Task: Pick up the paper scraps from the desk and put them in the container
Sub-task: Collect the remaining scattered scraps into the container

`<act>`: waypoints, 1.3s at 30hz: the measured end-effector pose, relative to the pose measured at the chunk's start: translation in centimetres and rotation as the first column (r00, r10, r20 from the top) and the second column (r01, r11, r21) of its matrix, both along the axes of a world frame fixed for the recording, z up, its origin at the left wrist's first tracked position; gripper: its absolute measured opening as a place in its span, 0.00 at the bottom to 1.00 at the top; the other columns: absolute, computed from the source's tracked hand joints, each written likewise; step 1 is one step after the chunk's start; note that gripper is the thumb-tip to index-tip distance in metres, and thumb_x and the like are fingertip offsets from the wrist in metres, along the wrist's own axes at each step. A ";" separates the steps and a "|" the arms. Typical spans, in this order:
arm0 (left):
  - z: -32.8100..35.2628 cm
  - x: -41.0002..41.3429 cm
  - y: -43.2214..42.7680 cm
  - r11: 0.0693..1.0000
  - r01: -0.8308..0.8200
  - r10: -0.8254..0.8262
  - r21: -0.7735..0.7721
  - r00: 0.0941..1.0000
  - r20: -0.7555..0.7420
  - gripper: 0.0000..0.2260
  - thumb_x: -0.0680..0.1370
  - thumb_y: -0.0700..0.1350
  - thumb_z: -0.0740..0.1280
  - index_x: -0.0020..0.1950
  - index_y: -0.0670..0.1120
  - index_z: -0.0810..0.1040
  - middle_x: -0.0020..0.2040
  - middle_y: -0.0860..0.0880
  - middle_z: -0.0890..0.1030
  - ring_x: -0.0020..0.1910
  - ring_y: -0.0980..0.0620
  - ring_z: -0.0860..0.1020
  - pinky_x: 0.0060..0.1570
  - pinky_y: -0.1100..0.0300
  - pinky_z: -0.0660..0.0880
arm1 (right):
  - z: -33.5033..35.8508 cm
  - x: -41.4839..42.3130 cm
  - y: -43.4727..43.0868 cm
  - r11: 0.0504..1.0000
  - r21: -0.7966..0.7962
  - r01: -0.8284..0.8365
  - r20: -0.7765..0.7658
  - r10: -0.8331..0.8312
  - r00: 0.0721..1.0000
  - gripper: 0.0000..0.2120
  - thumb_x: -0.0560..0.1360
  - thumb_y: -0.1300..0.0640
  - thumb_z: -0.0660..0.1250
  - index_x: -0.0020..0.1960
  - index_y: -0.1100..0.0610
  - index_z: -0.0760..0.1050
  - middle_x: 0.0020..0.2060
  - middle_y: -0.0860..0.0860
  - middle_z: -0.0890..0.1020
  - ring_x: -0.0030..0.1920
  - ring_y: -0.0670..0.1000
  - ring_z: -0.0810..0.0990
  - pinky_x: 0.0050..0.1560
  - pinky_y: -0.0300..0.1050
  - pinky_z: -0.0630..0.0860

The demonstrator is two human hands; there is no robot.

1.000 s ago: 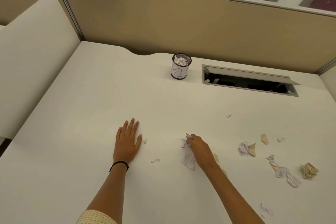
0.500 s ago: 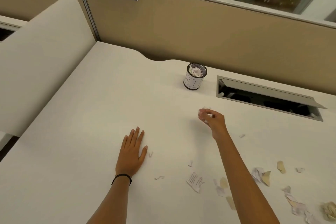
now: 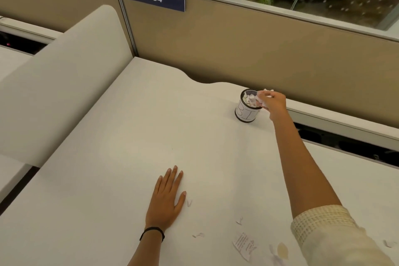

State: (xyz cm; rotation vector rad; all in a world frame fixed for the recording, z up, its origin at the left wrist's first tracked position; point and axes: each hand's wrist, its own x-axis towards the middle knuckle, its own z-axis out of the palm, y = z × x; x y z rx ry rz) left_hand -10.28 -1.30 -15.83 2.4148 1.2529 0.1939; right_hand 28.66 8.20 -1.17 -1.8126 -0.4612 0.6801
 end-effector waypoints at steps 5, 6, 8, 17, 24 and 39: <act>-0.1 0.0 0.0 1.000 0.005 -0.005 0.004 1.000 -0.001 0.26 0.80 0.56 0.47 0.77 0.52 0.48 0.78 0.54 0.47 0.76 0.57 0.42 0.74 0.57 0.41 | 1.1 0.8 2.4 0.950 -0.275 -0.146 0.294 0.228 0.928 0.09 0.72 0.64 0.68 0.52 0.63 0.81 0.51 0.59 0.82 0.44 0.52 0.78 0.39 0.40 0.74; -0.1 0.0 0.0 1.000 0.006 -0.006 0.006 1.000 -0.001 0.26 0.80 0.56 0.47 0.77 0.52 0.48 0.78 0.54 0.47 0.76 0.56 0.42 0.74 0.56 0.42 | 1.6 0.9 2.6 0.932 -0.324 -0.159 0.358 0.277 0.892 0.09 0.73 0.64 0.67 0.51 0.62 0.81 0.52 0.59 0.83 0.47 0.53 0.79 0.42 0.41 0.74; -0.1 0.0 -0.1 1.000 0.006 -0.006 0.010 1.000 -0.004 0.26 0.80 0.56 0.47 0.77 0.52 0.48 0.78 0.54 0.47 0.76 0.56 0.42 0.74 0.56 0.42 | 2.8 0.8 2.3 0.909 -0.395 -0.132 0.465 0.322 0.825 0.09 0.74 0.63 0.66 0.51 0.60 0.82 0.52 0.58 0.83 0.52 0.56 0.80 0.49 0.44 0.74; -0.1 -0.1 -0.1 1.000 0.015 -0.015 0.026 1.000 0.009 0.26 0.80 0.56 0.47 0.77 0.52 0.48 0.78 0.53 0.48 0.76 0.56 0.43 0.74 0.56 0.42 | 1.0 -5.4 -7.9 0.973 -0.147 -0.177 0.487 0.227 0.844 0.07 0.74 0.65 0.66 0.49 0.62 0.82 0.48 0.58 0.85 0.35 0.39 0.79 0.37 0.24 0.70; -0.1 -0.1 -0.1 0.999 0.019 -0.020 0.050 1.000 0.005 0.26 0.79 0.55 0.45 0.77 0.50 0.51 0.77 0.53 0.49 0.76 0.54 0.47 0.74 0.57 0.41 | -9.1 -16.7 -17.7 0.797 -0.353 -0.490 0.238 0.582 0.777 0.20 0.77 0.56 0.64 0.68 0.57 0.69 0.69 0.53 0.71 0.70 0.53 0.68 0.67 0.37 0.64; 0.3 0.1 0.3 1.000 -0.019 0.019 -0.002 0.989 0.145 0.23 0.79 0.50 0.49 0.73 0.46 0.64 0.76 0.48 0.61 0.75 0.51 0.56 0.74 0.56 0.48 | -12.0 -27.2 -26.1 0.445 -0.665 -0.599 0.483 0.869 0.109 0.24 0.77 0.56 0.61 0.73 0.56 0.63 0.73 0.49 0.65 0.73 0.45 0.64 0.73 0.50 0.61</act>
